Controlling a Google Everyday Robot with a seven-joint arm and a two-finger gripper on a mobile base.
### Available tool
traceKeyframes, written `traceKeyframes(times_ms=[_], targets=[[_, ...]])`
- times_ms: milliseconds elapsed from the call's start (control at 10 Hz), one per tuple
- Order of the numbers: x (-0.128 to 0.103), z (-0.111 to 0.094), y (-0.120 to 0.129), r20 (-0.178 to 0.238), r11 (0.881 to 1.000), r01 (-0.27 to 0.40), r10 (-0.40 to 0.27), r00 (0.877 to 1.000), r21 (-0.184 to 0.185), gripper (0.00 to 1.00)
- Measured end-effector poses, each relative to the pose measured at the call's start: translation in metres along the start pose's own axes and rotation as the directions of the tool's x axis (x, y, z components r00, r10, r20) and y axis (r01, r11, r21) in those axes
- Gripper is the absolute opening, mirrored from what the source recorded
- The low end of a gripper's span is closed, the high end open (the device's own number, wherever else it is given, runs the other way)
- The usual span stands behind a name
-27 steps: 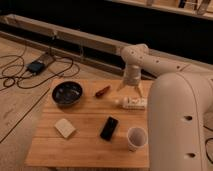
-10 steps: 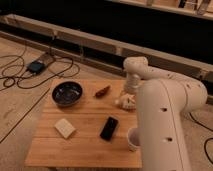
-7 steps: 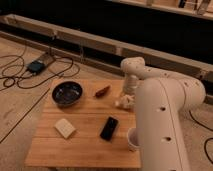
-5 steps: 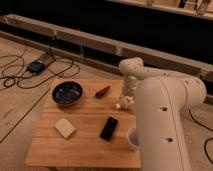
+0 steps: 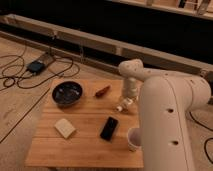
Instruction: Place the bottle in the ceramic bowl
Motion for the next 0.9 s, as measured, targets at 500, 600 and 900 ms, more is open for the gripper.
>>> traceKeyframes(times_ms=[500,600,900], targets=[[0.026,-0.011,-0.012,-0.016,0.988,-0.112,0.114,0.993,0.109,0.8],[0.031,-0.01,-0.011,-0.023,0.985,-0.135,0.138,0.99,0.111,0.8],[0.039,-0.004,-0.008,-0.046,0.976,-0.191,0.197,0.979,0.099,0.62]])
